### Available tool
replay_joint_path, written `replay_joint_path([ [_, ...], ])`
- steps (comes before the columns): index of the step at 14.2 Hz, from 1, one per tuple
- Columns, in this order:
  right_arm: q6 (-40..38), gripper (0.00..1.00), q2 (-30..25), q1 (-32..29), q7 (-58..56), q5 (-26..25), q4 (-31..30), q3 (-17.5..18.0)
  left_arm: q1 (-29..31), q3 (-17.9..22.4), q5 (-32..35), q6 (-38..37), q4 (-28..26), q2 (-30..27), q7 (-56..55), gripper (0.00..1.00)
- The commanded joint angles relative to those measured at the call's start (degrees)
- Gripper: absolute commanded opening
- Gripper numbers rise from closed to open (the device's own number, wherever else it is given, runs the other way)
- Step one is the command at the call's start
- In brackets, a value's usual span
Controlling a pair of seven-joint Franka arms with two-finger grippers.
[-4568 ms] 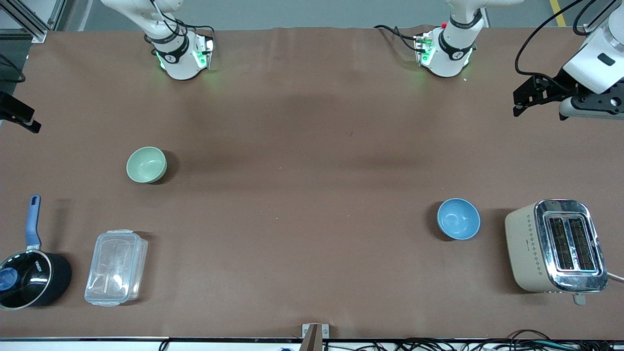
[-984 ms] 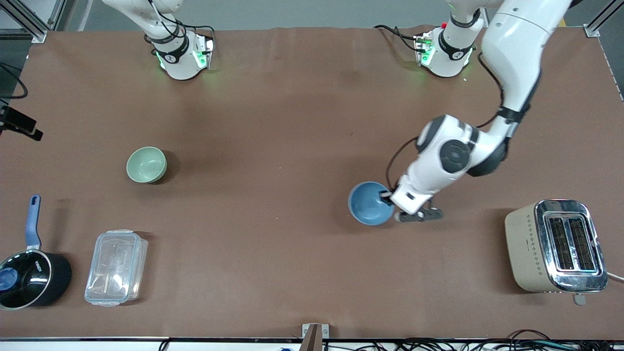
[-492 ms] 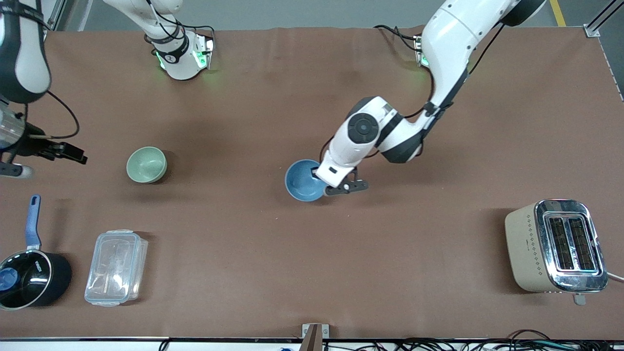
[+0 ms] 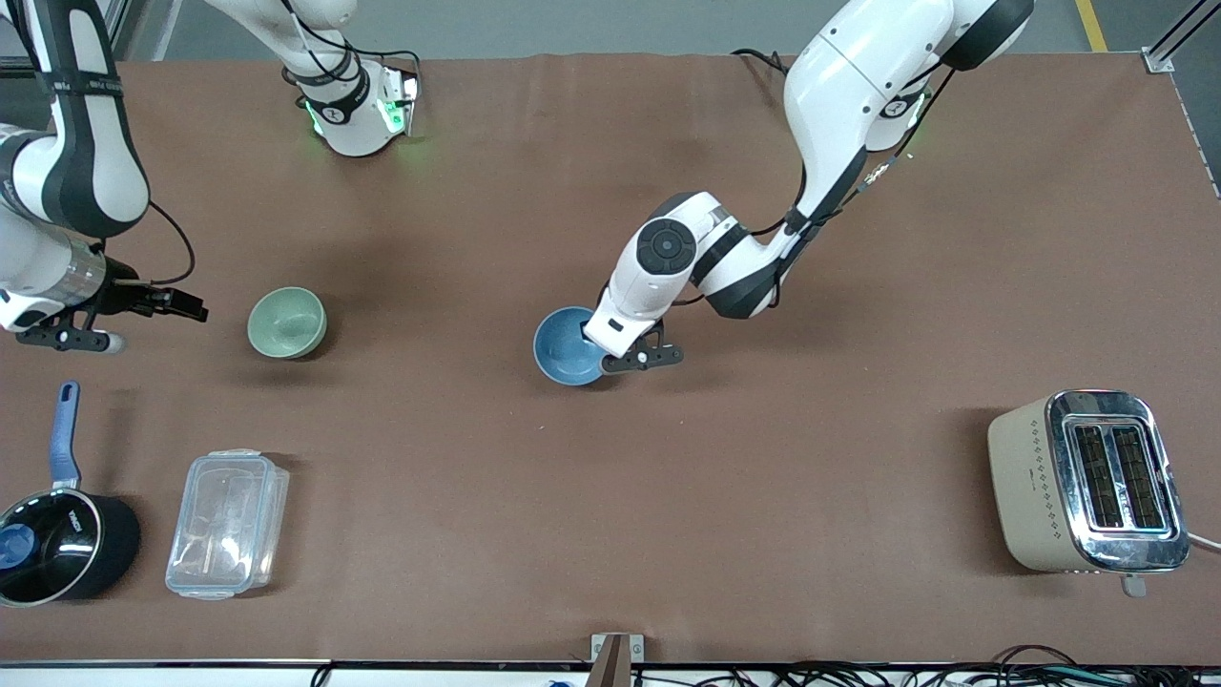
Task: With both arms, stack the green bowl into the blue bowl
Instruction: 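Carry the blue bowl to mid-table while the right gripper reaches the green bowl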
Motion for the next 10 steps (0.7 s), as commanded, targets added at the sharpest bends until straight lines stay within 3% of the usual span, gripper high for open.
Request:
replay_joint_path([
  [1, 5.2, 0.93, 2.8, -1.2, -3.1, 4.3, -3.4, 0.7, -1.6, 2.1, 2.1, 0.9, 1.4, 1.2, -1.1, 0.01],
  [3, 8.6, 0.93, 5.4, -1.2, -7.6, 8.0, -5.1, 0.7, -1.6, 2.2, 3.2, 0.9, 1.5, 1.9, -1.1, 0.05],
  [4, 8.8, 0.93, 6.7, -1.7, -9.5, 8.2, -5.1, 0.7, -1.5, 2.2, 3.2, 1.0, 1.6, 2.1, -1.1, 0.22],
  [5, 8.8, 0.92, 7.2, -1.5, -10.1, 8.3, -5.2, 0.8, -1.4, 2.2, 3.2, 0.9, 2.3, 1.9, -1.2, 0.69],
  [6, 8.9, 0.9, 7.8, -1.4, -10.3, 8.6, -5.4, 0.8, -1.3, 2.3, 3.5, 0.9, 2.5, 1.5, -1.1, 1.0],
  [10, 12.6, 0.84, 9.1, -1.1, -12.1, 9.6, -8.0, 1.2, 3.1, 3.6, 4.0, -4.5, 3.3, -5.0, -0.4, 1.0],
])
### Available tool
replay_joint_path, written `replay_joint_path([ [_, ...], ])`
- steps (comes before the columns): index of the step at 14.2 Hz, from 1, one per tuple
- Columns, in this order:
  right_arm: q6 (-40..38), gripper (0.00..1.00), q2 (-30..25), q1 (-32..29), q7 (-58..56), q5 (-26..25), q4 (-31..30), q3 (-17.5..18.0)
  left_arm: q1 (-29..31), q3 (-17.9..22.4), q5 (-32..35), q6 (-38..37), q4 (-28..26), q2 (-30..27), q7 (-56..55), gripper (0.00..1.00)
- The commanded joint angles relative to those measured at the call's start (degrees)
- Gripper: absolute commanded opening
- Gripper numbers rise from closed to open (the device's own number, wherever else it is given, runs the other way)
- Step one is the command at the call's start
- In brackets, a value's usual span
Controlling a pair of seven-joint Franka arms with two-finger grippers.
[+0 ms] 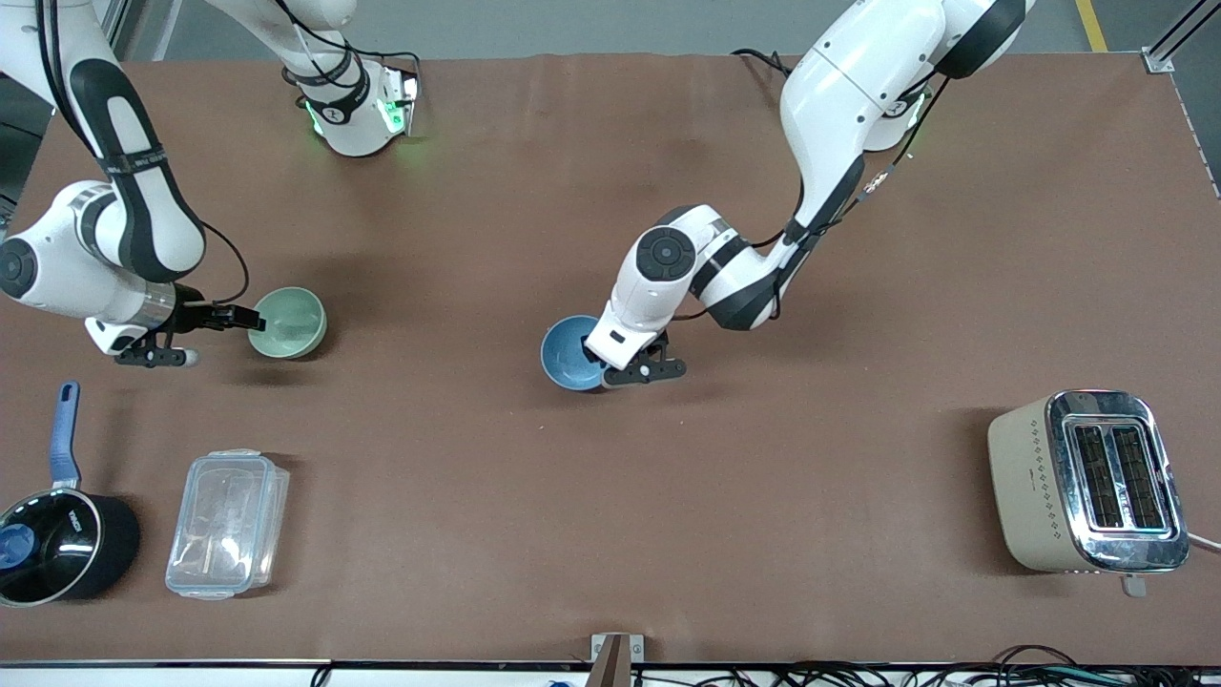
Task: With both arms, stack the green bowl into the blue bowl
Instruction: 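Release the blue bowl and withdraw the left gripper while the right gripper grasps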
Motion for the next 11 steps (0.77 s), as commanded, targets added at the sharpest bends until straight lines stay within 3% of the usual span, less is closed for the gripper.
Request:
replay_joint_path([
  [1, 1.9, 0.83, -0.8, -0.8, -1.7, 1.7, -2.3, 1.0, 4.6, 0.7, 1.5, -7.5, -0.3, -8.0, 1.1, 1.0],
  [6, 7.7, 0.76, -0.8, 0.1, -1.7, 2.1, -5.2, 1.5, 15.3, 0.6, 1.5, -20.7, -0.4, -20.5, 9.9, 1.0],
  [7, 7.7, 0.7, -0.8, -0.1, -1.7, 2.1, -5.2, 1.5, 17.6, 0.3, 1.2, -23.7, -0.3, -23.0, 14.0, 1.0],
  [9, 7.7, 0.46, -0.5, -0.2, -3.3, 2.2, -5.4, 1.5, 22.3, 0.2, 0.8, -29.3, -0.3, -27.1, 21.1, 1.0],
  [11, 7.8, 0.3, -0.1, -0.4, -3.8, 2.2, -5.4, 1.5, 26.4, 0.1, 0.4, -33.0, -0.4, -30.5, 32.0, 1.0],
])
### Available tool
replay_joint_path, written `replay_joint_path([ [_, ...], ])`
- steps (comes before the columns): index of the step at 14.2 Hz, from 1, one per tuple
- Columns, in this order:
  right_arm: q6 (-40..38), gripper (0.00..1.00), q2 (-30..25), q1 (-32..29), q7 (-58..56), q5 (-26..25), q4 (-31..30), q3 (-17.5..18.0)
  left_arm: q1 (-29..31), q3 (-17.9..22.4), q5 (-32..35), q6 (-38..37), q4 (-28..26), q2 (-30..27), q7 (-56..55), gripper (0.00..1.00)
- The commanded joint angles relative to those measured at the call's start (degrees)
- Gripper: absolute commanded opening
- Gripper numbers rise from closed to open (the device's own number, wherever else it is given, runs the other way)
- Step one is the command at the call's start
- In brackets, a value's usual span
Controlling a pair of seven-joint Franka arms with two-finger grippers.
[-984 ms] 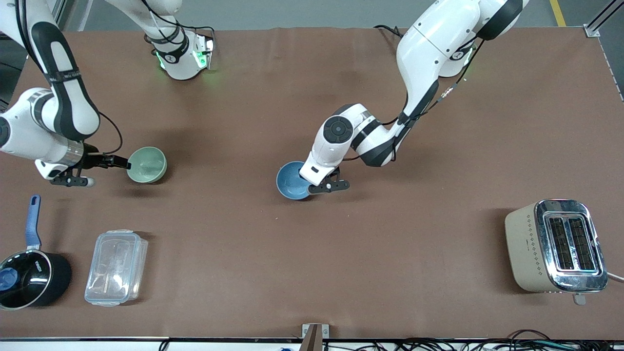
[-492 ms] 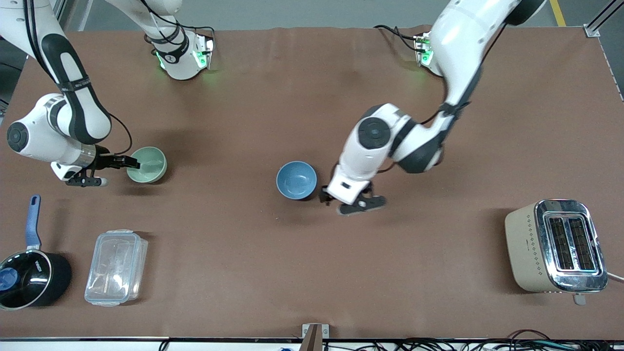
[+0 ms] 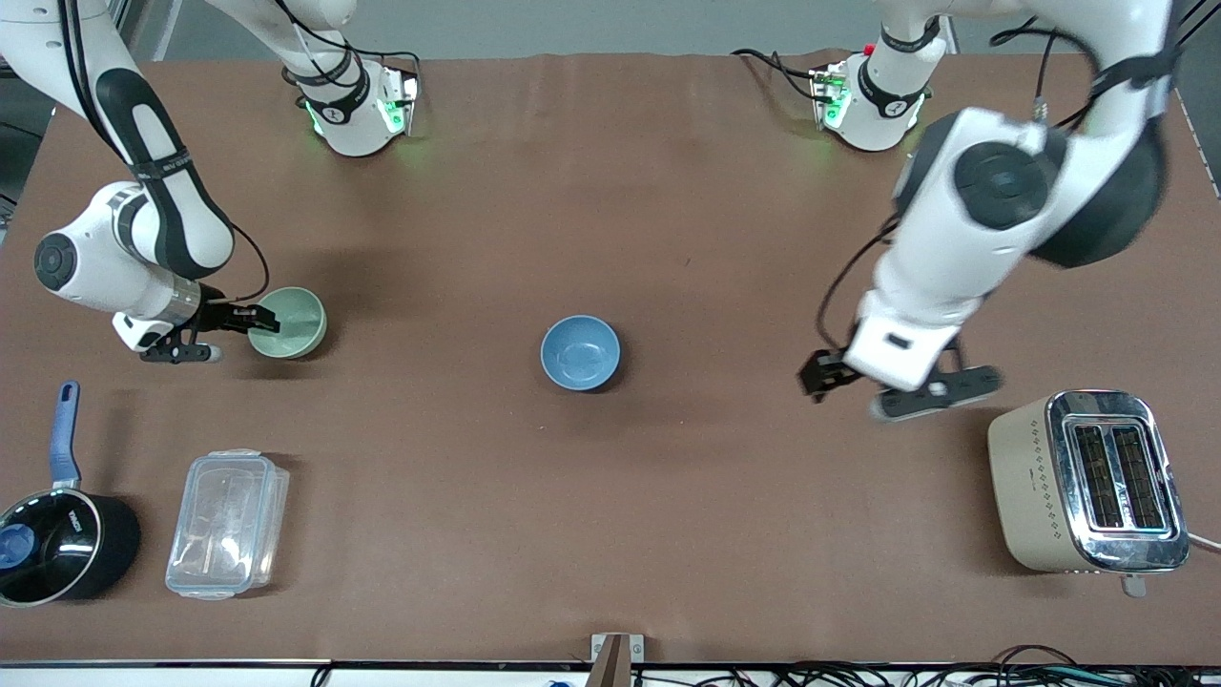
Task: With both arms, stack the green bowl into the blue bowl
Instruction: 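Release the blue bowl and withdraw the left gripper while the right gripper grasps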
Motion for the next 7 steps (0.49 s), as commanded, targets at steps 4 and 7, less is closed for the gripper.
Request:
replay_joint_path([
  [4, 1.8, 0.05, -0.4, -0.4, -2.4, 1.5, -1.7, 0.3, 9.8, -0.5, -3.3, -10.3, -2.4, -10.0, 21.7, 1.0],
  [7, -0.3, 0.01, -1.2, 0.0, -2.0, 1.5, -1.4, 0.4, 12.2, 0.1, -5.6, -13.5, -2.9, -13.2, 26.7, 1.0],
])
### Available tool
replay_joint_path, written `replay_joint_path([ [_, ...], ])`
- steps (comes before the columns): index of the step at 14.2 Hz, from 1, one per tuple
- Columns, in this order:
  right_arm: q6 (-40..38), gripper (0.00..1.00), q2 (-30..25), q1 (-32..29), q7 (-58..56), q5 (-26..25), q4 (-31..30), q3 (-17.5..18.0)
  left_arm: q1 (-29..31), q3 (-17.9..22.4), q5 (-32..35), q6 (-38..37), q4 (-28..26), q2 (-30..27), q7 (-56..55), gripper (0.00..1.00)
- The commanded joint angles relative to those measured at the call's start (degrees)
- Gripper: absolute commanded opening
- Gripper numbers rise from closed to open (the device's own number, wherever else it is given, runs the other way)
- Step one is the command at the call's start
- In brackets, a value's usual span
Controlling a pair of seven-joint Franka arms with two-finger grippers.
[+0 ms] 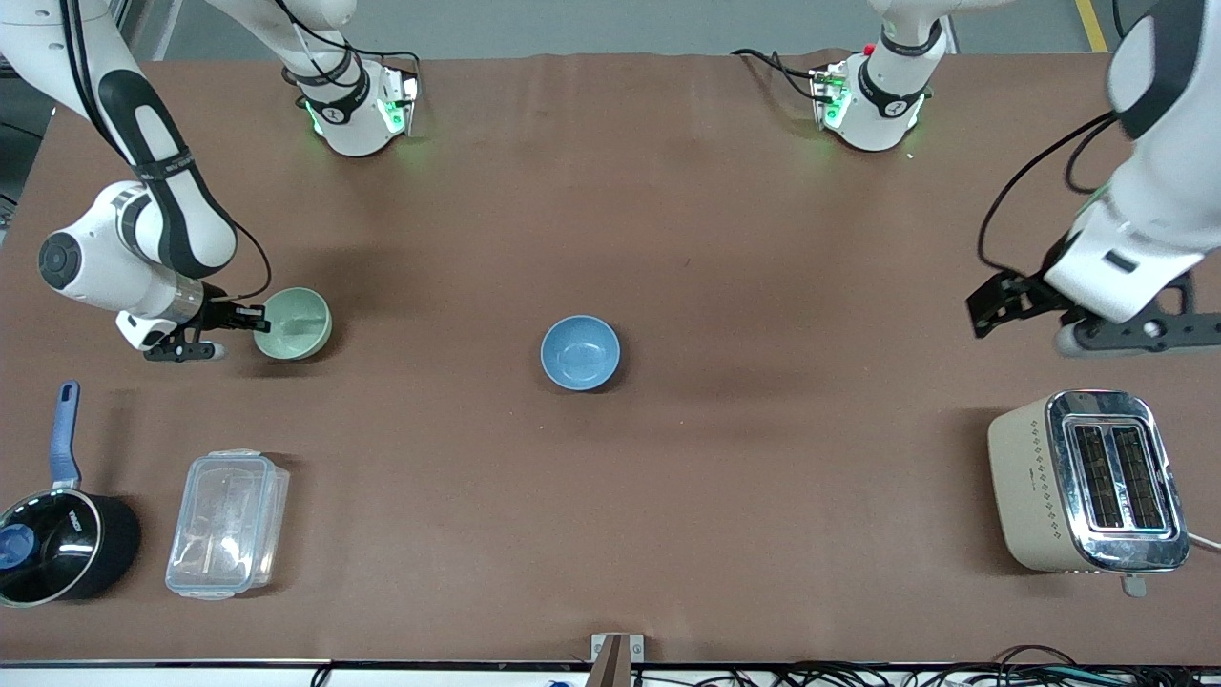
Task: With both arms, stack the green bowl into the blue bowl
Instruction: 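Release the blue bowl and withdraw the left gripper while the right gripper grasps, then lift the green bowl with the right gripper toward the blue bowl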
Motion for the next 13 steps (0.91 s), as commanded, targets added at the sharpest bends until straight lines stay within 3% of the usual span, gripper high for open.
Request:
replay_joint_path([
  [1, -3.4, 0.0, -1.8, 0.4, -1.1, 1.4, -0.2, 0.4, 0.5, 1.3, -2.6, -1.6, -3.3, -4.7, 3.9, 1.0],
  [4, -13.4, 0.0, -3.4, 0.3, -0.9, 1.4, 6.0, 0.3, -2.6, 6.3, -4.4, -2.5, -6.6, -8.5, 6.9, 1.0],
  [6, -21.0, 0.0, -3.4, 0.3, -0.6, 1.5, 12.0, 0.3, -7.4, 11.9, -4.6, -3.9, -8.7, -11.0, 7.4, 1.0],
  [10, -32.0, 0.0, -3.2, 1.1, 1.9, 6.2, 20.9, 0.6, -10.0, 14.0, -6.0, -4.0, -12.6, -14.5, 7.4, 1.0],
  [13, -36.2, 0.0, -3.3, 5.6, 10.6, 6.4, 25.3, 0.7, -10.2, 14.2, -6.0, -4.0, -12.7, -14.7, 7.3, 1.0],
])
